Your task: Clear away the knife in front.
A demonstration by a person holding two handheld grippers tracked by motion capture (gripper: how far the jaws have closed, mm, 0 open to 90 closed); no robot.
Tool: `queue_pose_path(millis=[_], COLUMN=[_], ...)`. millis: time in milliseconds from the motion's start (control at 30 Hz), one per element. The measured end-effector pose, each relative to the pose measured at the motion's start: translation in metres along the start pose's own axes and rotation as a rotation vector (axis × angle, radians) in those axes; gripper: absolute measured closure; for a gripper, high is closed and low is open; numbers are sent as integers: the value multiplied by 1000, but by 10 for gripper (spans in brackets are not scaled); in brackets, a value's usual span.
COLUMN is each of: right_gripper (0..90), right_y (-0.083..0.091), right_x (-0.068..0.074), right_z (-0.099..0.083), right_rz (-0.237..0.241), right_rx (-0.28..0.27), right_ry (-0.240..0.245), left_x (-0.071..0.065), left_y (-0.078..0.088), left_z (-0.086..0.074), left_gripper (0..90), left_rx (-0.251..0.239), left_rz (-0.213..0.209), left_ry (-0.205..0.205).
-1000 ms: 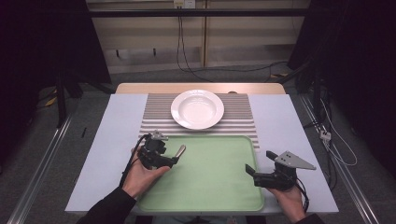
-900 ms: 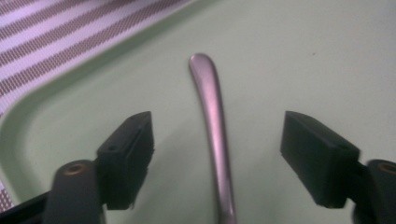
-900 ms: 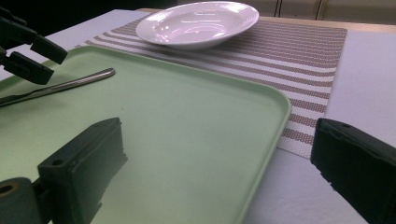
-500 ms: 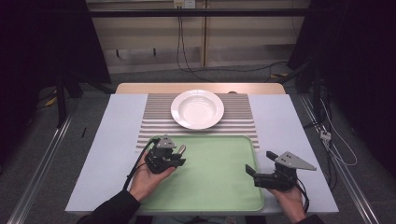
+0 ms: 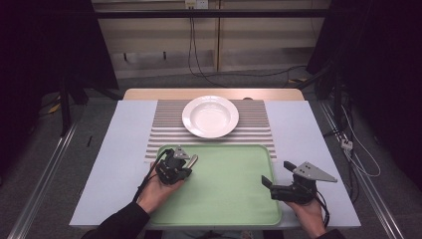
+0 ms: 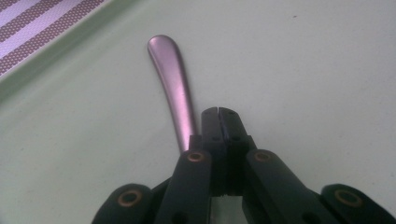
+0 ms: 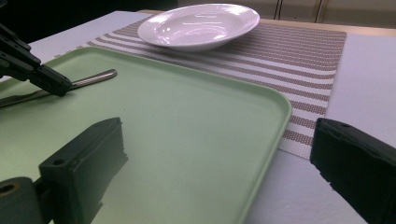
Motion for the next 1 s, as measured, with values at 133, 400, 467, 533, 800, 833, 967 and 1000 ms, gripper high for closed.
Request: queue_pose_path(millis=[133,400,467,533,800,833,967,1000], right_gripper=[31,32,31,31,31,31,31,31], right_y=[0,0,0,0,-1,-1,-1,-1], right_x=[0,0,0,0,0,0,0,0], right_z=[0,0,0,0,-1,-1,-1,-1], right_rz=[1,3,3,3,3,3,3,4], right_rx=[1,3,3,3,4,5,5,5], right_ry=[0,2,2,3,0,0,-1,-2], left_x=[3,9,10,11,18,19,23,24], left_y=[1,4,4,5,6,6,8,8], left_z=[0,-2,-2,-3,-3,-3,-4,-4], left_gripper=[900,900,900,900,900,900,900,900], left_rx=[6,17,19,18,18,18,22,23], left_rz=[12,14,14,14,30,31,37,40], left_ry=[-5,-5,-6,0,23,23,29,30])
Point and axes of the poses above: each handheld gripper's, and its own axes: y roughly backward along the jaws, z roughly out of its top, x roughly to its left, the point moved 9 cm from there along -y, roughly forward along the jaws, and after that the axes turned 12 degrees about y, right-handed, at the moved point
